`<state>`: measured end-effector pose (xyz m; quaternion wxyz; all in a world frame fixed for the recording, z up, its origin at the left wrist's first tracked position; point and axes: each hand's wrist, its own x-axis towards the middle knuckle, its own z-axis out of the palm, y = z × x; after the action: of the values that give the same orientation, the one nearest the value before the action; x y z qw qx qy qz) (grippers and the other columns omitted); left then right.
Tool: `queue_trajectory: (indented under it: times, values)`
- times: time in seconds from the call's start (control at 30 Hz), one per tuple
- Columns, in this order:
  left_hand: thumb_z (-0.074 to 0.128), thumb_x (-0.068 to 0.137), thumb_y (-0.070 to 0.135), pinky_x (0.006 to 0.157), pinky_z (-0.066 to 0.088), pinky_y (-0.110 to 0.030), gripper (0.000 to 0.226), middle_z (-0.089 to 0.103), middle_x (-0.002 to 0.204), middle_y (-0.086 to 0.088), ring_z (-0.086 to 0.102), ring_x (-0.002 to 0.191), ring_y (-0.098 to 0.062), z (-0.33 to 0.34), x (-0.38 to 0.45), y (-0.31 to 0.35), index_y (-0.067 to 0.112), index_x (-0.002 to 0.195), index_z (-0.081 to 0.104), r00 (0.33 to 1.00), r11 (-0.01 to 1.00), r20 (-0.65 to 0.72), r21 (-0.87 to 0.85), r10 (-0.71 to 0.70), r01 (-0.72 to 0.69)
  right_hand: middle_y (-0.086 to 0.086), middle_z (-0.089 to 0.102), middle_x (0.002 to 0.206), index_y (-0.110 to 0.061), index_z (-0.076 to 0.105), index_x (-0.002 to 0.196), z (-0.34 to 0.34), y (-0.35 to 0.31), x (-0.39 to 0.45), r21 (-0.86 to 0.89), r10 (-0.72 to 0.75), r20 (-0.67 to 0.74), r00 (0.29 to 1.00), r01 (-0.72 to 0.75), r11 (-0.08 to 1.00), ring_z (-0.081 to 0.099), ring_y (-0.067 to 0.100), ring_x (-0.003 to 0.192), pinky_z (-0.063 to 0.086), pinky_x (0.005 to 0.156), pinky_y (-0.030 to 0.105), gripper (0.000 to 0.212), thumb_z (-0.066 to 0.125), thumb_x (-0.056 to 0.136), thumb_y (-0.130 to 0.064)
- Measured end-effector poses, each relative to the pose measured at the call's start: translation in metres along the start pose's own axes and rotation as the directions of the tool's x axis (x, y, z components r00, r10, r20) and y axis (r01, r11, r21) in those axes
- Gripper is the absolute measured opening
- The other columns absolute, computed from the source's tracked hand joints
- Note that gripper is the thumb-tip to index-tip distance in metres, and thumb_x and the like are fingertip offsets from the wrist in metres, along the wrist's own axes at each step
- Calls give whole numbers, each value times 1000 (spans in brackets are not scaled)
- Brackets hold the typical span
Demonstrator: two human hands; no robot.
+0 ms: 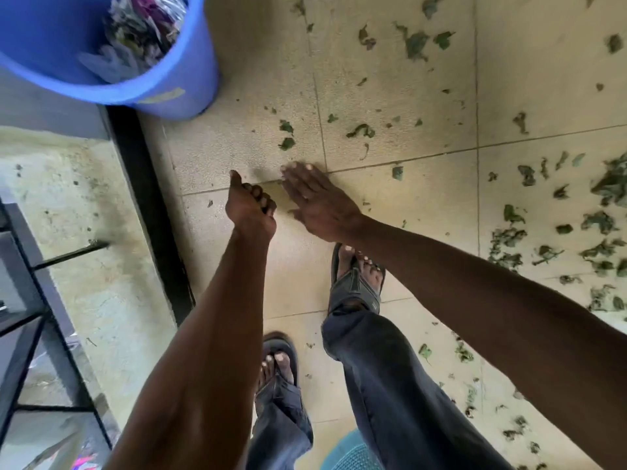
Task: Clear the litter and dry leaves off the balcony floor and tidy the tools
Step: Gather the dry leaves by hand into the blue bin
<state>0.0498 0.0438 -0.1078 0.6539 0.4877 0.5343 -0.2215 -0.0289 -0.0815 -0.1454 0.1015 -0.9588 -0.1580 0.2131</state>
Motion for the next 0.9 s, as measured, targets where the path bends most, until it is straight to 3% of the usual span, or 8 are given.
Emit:
queue_trajectory:
  times: [0.17,0.33,0.5,0.6,0.67,0.77,0.83,0.9]
  values:
    - [49,99,43,40,14,-24,49,27,51,5,19,41,-12,-4,19,20,23,58,31,999,998,27,-55,25,-24,9,3,164,-10,5,156,18,-14,46,-120,-43,71,997,52,991,-6,27,151,1,121,46,80,7,95,-61]
    - [51,99,41,38,15,-22,47,30,51,5,21,39,-11,23,30,22,22,59,34,989,994,125,-84,74,-63,11,-3,163,-8,2,155,-2,23,79,-193,197,-58,979,-204,960,-8,26,150,-8,121,44,83,1,96,-65]
    - [52,98,41,39,16,-20,47,34,50,5,23,40,-12,66,41,19,21,59,36,977,992,197,-104,85,-65,18,0,162,0,2,153,-2,76,57,85,607,-127,784,-601,794,-5,31,150,0,122,46,87,2,95,-65]
    - [49,100,42,37,17,-20,46,34,50,5,24,39,-11,88,38,10,21,60,36,962,996,260,-52,83,-72,22,1,161,3,4,152,2,86,26,189,738,-123,663,-715,673,-5,34,150,-4,121,47,84,7,98,-61]
    - [48,100,41,36,18,-21,46,34,51,5,25,39,-11,103,34,1,21,61,37,946,997,314,-10,80,-81,23,4,160,2,7,153,7,81,5,148,674,-190,714,-658,738,-2,37,149,1,121,50,79,14,100,-57]
    - [47,100,42,36,17,-20,46,33,51,5,25,39,-11,119,33,-2,22,61,37,934,996,347,-12,87,-88,20,14,160,-3,14,153,24,52,-6,39,188,-192,963,-184,982,7,36,149,13,120,53,74,21,100,-54]
    - [46,101,41,35,17,-19,45,33,50,5,25,37,-11,124,34,3,21,61,36,927,993,359,-17,113,-114,18,25,157,-3,26,150,35,29,-4,14,-63,-162,985,66,998,13,32,149,16,120,49,73,23,100,-56]
    - [46,101,40,35,17,-20,46,33,50,5,25,38,-11,125,35,7,21,61,36,922,992,371,6,113,-124,15,27,158,-4,27,150,42,21,2,-58,-83,-140,987,75,995,12,29,150,14,121,46,76,17,99,-59]
